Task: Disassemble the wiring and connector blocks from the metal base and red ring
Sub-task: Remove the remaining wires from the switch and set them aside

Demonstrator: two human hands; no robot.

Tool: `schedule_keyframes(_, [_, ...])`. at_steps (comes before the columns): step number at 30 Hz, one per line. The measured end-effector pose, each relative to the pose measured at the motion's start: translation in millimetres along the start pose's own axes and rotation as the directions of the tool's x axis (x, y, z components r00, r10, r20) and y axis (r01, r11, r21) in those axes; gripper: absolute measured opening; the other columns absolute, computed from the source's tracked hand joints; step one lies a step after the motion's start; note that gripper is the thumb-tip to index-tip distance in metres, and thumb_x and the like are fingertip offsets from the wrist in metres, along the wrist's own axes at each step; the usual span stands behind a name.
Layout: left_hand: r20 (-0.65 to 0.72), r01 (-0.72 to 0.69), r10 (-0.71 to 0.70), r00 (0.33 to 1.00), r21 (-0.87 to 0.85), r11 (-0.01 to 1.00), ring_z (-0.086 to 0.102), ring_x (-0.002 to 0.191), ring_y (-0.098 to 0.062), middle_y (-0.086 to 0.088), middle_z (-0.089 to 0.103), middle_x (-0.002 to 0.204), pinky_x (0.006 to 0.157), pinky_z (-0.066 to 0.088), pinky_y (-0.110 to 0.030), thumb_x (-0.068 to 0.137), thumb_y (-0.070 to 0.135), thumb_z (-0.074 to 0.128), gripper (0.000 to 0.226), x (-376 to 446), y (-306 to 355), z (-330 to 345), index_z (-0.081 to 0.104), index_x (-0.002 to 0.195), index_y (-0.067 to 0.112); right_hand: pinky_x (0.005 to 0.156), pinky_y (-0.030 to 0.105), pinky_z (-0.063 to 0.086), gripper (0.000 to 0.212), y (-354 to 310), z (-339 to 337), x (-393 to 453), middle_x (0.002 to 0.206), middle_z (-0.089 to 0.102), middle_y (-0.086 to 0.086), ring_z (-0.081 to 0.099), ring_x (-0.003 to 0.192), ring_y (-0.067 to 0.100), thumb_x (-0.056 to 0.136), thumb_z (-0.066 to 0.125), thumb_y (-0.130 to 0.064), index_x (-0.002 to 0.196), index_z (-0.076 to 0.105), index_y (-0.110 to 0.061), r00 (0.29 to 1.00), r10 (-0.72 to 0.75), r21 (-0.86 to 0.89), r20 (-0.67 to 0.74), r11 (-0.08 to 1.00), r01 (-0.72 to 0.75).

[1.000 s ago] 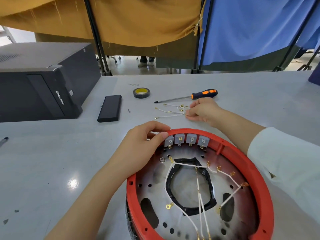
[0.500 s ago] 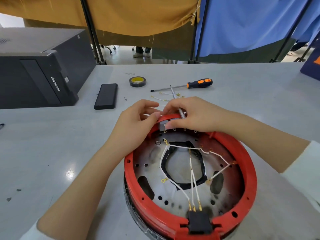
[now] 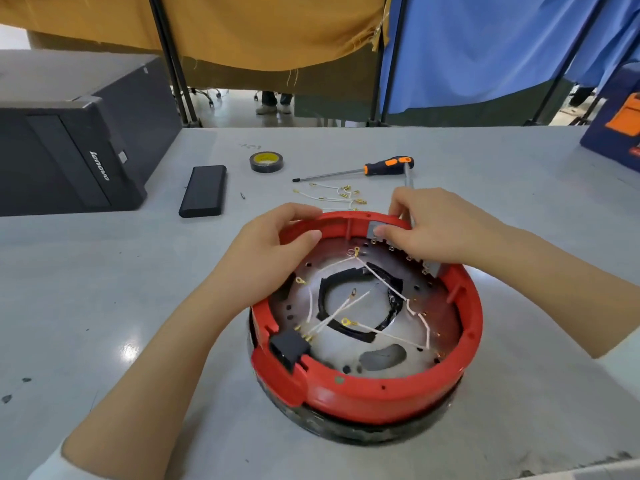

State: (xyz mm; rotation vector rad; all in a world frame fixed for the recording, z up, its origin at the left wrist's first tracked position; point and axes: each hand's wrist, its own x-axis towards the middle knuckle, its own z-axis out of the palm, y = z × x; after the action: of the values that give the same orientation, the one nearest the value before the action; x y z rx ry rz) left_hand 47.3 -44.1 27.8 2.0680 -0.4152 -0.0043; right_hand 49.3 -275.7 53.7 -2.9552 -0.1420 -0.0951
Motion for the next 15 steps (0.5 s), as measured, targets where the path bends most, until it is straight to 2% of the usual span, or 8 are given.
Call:
schedule_keyframes(4, [0.023,0.024,-0.026,0.999,0.049,0.998,0.056,0.11,0.001,0.019,0.059,0.121,0.103,0.041,-0.031,0.092,0.021,0.056,0.035,2,-5,-4,0.055,0.123,0.036,0.054,0.029,0.036,0.036,0,-9,-5,0.076,0.056,-0.003,0.054,0.069,0.013,0.084,0.053,-0.058,0.078,0.045,-0.023,0.983,0.12,-0.051,0.136,0.992,-0.114])
schedule_keyframes(6, [0.039,0.041,-0.043,0.998,0.046,0.998,0.058,0.108,0.0,0.017,0.062,0.117,0.103,0.042,-0.032,0.091,0.012,0.054,0.04,2,-7,-7,0.055,0.123,0.035,0.049,0.025,0.037,0.043,-4,-18,-8,0.074,0.062,0.001,0.062,0.061,0.014,0.084,0.051,-0.06,0.082,0.054,-0.017,0.954,0.169,-0.108,0.246,0.983,-0.147])
schedule_keyframes(8, [0.056,0.039,-0.043,0.998,0.064,0.997,0.059,0.102,0.003,0.02,0.063,0.111,0.101,0.043,-0.029,0.09,0.008,0.053,0.044,2,-8,-9,0.055,0.123,0.036,0.056,0.027,0.042,0.055,-10,-26,-11,0.079,0.064,0.0,0.065,0.071,0.018,0.082,0.047,-0.068,0.091,0.059,-0.015,0.957,0.165,-0.245,0.24,0.964,-0.105])
schedule_keyframes(10, [0.065,0.036,-0.041,0.997,0.064,0.997,0.06,0.101,0.004,0.02,0.065,0.109,0.099,0.044,-0.028,0.09,0.007,0.052,0.045,2,-8,-10,0.053,0.123,0.036,0.065,0.032,0.043,0.056,-17,-27,-12,0.085,0.057,-0.003,0.059,0.085,0.021,0.08,0.043,-0.073,0.099,0.055,-0.021,0.993,0.073,-0.353,0.094,0.935,-0.035])
schedule_keyframes(11, [0.066,0.037,-0.04,0.997,0.051,0.998,0.061,0.1,0.002,0.019,0.066,0.108,0.098,0.045,-0.029,0.09,0.007,0.052,0.045,2,-8,-10,0.053,0.123,0.036,0.068,0.033,0.044,0.054,-23,-25,-10,0.089,0.057,-0.003,0.057,0.088,0.022,0.082,0.044,-0.072,0.103,0.053,-0.023,0.999,-0.002,-0.323,0.039,0.946,0.015])
schedule_keyframes(13, [0.062,0.041,-0.042,0.997,0.011,0.999,0.064,0.095,-0.001,0.02,0.069,0.104,0.094,0.048,-0.032,0.089,0.005,0.052,0.044,2,-6,-9,0.053,0.121,0.035,0.076,0.035,0.046,0.042,-38,-18,-6,0.102,0.06,0.0,0.056,0.093,0.022,0.089,0.046,-0.06,0.111,0.052,-0.025,0.987,-0.154,-0.15,0.052,0.975,0.161])
schedule_keyframes(15, [0.049,0.042,-0.041,0.998,-0.022,0.999,0.067,0.091,-0.004,0.02,0.07,0.101,0.09,0.051,-0.032,0.088,0.003,0.053,0.044,2,-4,-8,0.053,0.12,0.033,0.076,0.036,0.044,0.033,-50,-8,0,0.108,0.059,0.002,0.052,0.09,0.02,0.094,0.048,-0.048,0.115,0.05,-0.023,0.962,-0.247,-0.068,0.118,0.964,0.256])
